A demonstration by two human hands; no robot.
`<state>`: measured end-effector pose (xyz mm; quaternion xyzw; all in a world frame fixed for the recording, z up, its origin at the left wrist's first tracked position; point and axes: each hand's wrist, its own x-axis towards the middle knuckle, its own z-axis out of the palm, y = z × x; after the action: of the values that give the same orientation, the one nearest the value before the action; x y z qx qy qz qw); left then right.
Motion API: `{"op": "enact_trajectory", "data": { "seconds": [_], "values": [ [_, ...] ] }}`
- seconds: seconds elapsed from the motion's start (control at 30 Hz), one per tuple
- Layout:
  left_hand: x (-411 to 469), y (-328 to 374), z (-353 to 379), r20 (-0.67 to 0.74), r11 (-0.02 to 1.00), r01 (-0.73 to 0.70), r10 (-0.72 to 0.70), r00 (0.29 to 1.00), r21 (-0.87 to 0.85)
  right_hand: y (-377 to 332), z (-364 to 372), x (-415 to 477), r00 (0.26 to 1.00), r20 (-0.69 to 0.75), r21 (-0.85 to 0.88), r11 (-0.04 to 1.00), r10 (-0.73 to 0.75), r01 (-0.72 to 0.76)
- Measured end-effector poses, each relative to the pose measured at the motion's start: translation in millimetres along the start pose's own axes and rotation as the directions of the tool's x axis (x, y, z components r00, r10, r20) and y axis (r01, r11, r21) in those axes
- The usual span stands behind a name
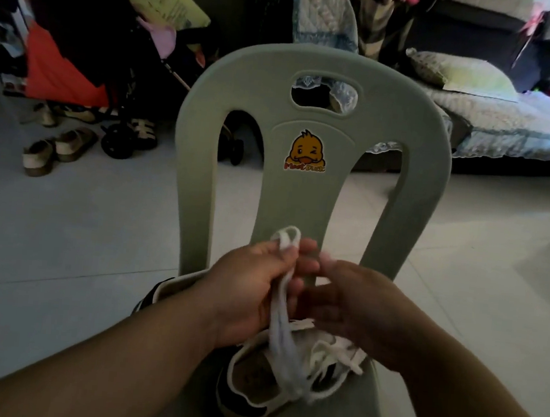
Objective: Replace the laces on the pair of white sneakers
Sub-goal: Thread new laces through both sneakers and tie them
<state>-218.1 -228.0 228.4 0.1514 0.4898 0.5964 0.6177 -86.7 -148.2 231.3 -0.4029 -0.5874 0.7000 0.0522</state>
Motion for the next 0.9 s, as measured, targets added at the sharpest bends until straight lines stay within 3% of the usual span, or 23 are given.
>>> {"op": "enact_trajectory", "data": {
  "seconds": [0.07, 0.17, 0.27, 0.47, 0.63, 0.9],
  "values": [
    [-7.4, -6.8, 3.5, 0.056, 0.962, -0.026, 0.012, 0.998, 0.27, 0.4, 0.1, 7.7, 0.999, -0.006, 0.233, 0.971, -0.046, 0.047],
    [-13.2, -15.9, 2.9, 0.051, 0.858, -0.067, 0.047, 0.998, 0.509, -2.8, 0.8, 12.5, 0.985, -0.121, 0.221, 0.964, -0.126, 0.15],
    [-13.1, -19.6, -1.3, 0.005, 0.877, -0.077, 0.085, 0.996, 0.474, -3.9, 1.1, 15.0, 0.96, -0.253, 0.198, 0.965, -0.118, 0.17],
    [-6.4, -16.1, -13.5, -0.12, 0.919, -0.096, 0.153, 0.981, 0.383, -8.6, -7.0, 12.8, 0.948, -0.273, 0.314, 0.916, -0.167, 0.251],
    [-4.5, 0.5, -24.9, -0.196, 0.944, -0.197, 0.253, 0.948, 0.266, -17.4, -20.1, -0.3, 0.908, -0.358, 0.292, 0.898, -0.217, 0.329],
    [-42.2, 39.2, -34.1, -0.207, 0.901, -0.351, 0.405, 0.89, 0.254, -39.7, -35.2, -57.9, 0.77, -0.505, 0.15, 0.839, -0.39, 0.523]
  ]
}}
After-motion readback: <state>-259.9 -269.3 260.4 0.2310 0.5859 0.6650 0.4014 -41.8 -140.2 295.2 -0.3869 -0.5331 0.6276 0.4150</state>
